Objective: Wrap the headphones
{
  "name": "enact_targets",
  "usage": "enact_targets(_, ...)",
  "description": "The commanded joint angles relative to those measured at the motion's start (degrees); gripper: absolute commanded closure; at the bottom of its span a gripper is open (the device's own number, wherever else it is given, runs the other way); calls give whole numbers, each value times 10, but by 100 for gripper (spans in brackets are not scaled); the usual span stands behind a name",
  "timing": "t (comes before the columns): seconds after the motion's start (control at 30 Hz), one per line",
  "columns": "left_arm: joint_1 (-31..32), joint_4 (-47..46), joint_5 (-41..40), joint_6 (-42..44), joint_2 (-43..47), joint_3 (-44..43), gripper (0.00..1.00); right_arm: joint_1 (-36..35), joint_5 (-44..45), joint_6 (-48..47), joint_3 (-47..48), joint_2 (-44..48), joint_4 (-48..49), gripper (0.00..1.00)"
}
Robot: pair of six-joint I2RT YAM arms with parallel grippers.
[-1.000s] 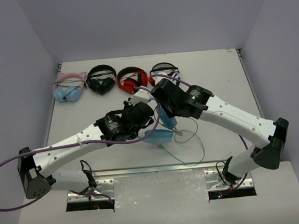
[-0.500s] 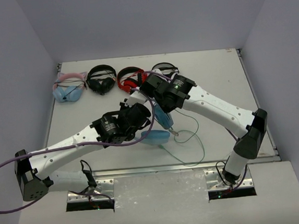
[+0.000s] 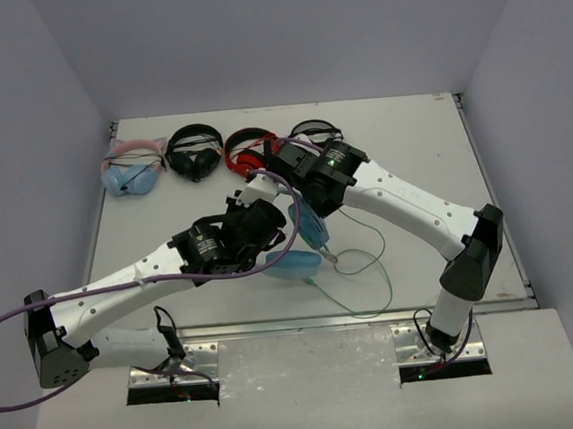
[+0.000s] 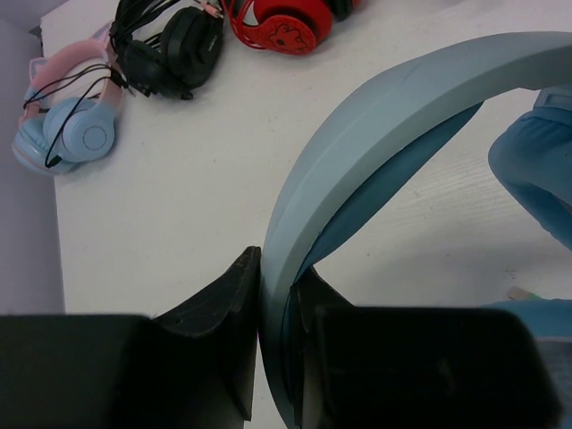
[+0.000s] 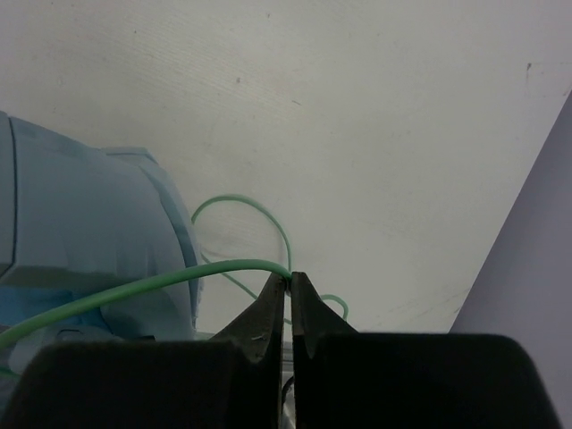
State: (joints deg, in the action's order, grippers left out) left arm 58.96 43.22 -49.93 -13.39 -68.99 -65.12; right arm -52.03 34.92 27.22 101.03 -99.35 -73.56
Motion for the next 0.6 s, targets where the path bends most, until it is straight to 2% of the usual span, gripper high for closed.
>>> enact_targets(0.0, 5, -90, -54, -43, 31, -29, 100, -1, 16, 2, -25, 5, -21, 99)
enact_targets(0.37, 5, -105, -50, -51, 78, -20, 100, 38, -33, -14, -106, 80, 48, 99)
enact_targets(0.53, 5, -110, -15, -51, 91, -24, 100, 38, -136, -74, -172, 172, 199, 99)
enact_targets(0.57, 5, -105, -7, -53, 91, -26, 100, 38, -150, -83, -214, 193, 236, 99)
